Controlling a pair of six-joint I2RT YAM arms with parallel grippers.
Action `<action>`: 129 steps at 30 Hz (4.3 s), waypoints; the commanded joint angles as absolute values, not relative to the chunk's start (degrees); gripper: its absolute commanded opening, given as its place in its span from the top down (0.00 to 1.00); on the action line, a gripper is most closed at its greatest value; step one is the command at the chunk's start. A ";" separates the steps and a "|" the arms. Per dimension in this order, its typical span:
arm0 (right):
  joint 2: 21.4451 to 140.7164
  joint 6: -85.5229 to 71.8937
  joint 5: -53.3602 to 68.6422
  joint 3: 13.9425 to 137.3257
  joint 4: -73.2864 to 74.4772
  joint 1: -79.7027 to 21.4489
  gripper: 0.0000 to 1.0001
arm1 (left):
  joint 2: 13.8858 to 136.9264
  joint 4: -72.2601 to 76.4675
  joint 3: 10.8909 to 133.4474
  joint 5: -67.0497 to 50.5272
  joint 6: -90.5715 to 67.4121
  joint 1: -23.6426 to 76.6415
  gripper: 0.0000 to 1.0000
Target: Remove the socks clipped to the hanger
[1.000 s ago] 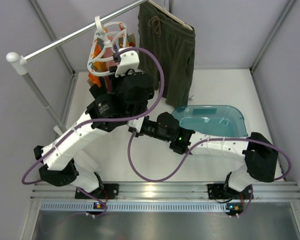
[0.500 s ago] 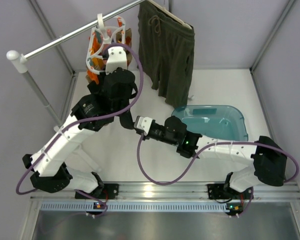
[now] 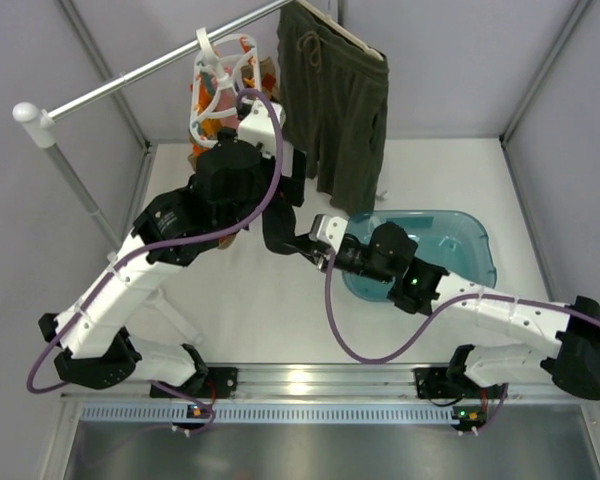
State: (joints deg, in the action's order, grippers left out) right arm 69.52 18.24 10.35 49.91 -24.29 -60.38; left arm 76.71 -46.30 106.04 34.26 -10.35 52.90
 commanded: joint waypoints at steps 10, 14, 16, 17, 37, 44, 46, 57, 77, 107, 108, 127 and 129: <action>67.06 13.10 36.38 58.96 -1.33 -48.35 1.00 | 67.59 -35.78 103.10 14.43 -2.46 51.60 0.02; 68.73 12.75 43.39 62.13 3.94 -46.06 1.00 | 66.89 -33.58 100.99 9.87 -2.02 47.30 0.02; 69.69 12.92 44.73 64.32 5.62 -45.62 1.00 | 66.88 -32.61 100.29 8.01 -2.11 45.80 0.02; 69.96 13.62 45.78 65.03 6.93 -45.35 1.00 | 66.97 -32.35 100.02 6.08 -2.28 45.27 0.02; 69.70 13.62 57.30 68.38 9.85 -42.72 1.00 | 64.95 -15.92 86.23 -1.23 -10.37 36.83 0.10; 70.14 15.20 62.49 69.52 12.30 -42.89 1.00 | 61.70 -7.30 80.24 2.99 -10.55 36.83 0.11; 70.14 15.47 62.84 69.61 12.83 -42.80 1.00 | 62.22 -7.38 80.16 3.86 -10.72 36.91 0.09; 72.33 16.52 60.30 69.87 13.18 -42.89 1.00 | 60.11 -5.19 77.69 4.75 -16.00 36.91 0.02; 78.31 23.82 63.55 73.83 21.62 -43.07 1.00 | 65.21 8.17 76.91 -1.85 -14.59 36.83 0.37; 78.93 23.03 59.25 71.11 20.66 -48.17 1.00 | 66.45 19.42 70.93 1.93 -20.39 36.91 1.00; 77.62 22.16 58.11 70.23 20.05 -48.08 1.00 | 66.27 19.34 70.75 1.67 -20.39 36.91 1.00; 56.06 -15.82 0.88 49.22 17.14 -22.34 1.00 | 54.32 17.50 59.07 -7.21 -25.75 36.91 0.06; 58.70 -16.61 3.33 48.69 17.31 -18.03 0.96 | 52.66 13.37 58.45 -6.94 -25.93 37.00 0.02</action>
State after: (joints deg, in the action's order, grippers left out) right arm 55.94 -12.75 4.62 49.47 15.94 -22.37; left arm 55.64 14.96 59.31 -5.41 -24.25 37.08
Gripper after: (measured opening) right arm 0.035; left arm 0.971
